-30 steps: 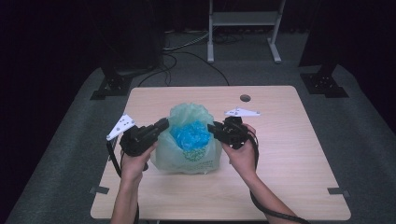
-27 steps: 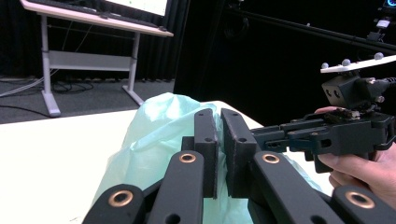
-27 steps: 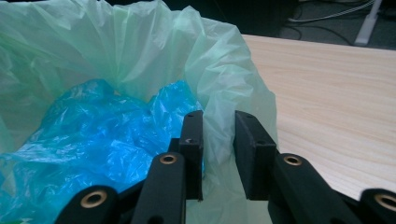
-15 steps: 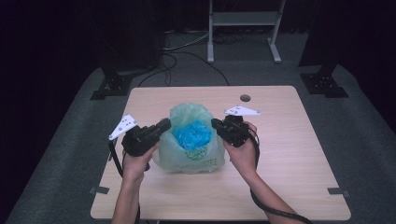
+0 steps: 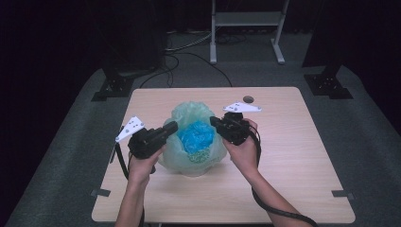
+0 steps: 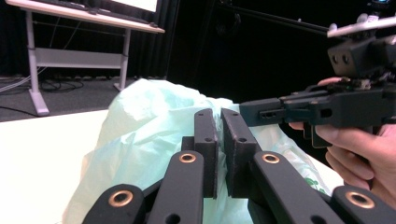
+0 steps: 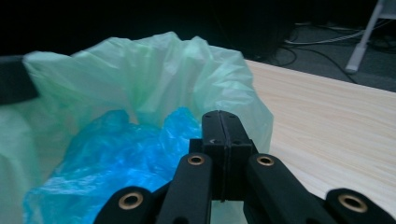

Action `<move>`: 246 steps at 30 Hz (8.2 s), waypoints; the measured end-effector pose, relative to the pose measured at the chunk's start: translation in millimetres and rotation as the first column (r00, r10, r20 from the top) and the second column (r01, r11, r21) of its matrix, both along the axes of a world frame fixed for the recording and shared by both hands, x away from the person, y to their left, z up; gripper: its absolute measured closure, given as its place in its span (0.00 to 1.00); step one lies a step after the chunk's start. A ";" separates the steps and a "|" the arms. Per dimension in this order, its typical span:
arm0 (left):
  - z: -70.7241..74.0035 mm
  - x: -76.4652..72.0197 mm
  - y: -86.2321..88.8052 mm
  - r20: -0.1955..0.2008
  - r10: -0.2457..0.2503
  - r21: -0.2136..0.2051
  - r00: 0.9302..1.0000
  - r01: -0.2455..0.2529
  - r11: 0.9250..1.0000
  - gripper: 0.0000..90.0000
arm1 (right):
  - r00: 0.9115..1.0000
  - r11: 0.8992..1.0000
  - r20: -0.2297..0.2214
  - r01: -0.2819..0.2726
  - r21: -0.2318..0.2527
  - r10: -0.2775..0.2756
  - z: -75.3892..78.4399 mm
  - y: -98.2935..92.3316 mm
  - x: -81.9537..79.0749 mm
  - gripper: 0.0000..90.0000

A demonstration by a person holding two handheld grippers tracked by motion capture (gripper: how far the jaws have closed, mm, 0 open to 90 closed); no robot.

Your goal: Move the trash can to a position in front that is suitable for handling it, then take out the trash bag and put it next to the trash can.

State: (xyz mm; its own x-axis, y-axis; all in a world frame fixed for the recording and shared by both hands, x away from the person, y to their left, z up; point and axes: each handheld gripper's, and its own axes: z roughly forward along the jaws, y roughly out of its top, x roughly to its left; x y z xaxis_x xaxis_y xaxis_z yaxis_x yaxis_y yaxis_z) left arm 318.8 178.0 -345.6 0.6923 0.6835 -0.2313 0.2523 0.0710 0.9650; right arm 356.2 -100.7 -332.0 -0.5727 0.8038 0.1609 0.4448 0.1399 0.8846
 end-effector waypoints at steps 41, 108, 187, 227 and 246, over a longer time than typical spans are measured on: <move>-11.8 0.3 -39.4 -0.022 -0.089 0.081 0.996 0.090 0.993 0.94 | 0.953 0.941 -0.178 -0.188 0.281 0.244 16.6 19.8 14.8 1.00; 0.0 4.3 -0.5 -0.048 -0.002 -0.029 0.999 0.000 1.000 0.57 | 0.955 0.955 -0.234 -0.116 0.274 0.183 2.9 7.6 26.8 1.00; 0.9 10.7 37.9 -0.103 0.110 -0.111 0.989 -0.121 0.986 0.22 | 0.985 0.897 -0.060 -0.123 0.424 0.163 87.7 -51.6 1.0 1.00; -4.4 16.7 29.4 -0.126 0.092 -0.067 0.988 -0.101 0.993 0.15 | 0.998 0.886 -0.069 0.022 0.463 0.011 92.7 -129.1 6.4 1.00; -2.0 16.2 28.2 -0.115 0.105 -0.055 0.988 -0.112 0.992 0.09 | 0.994 0.879 -0.094 0.087 0.469 -0.048 85.6 -161.4 12.3 1.00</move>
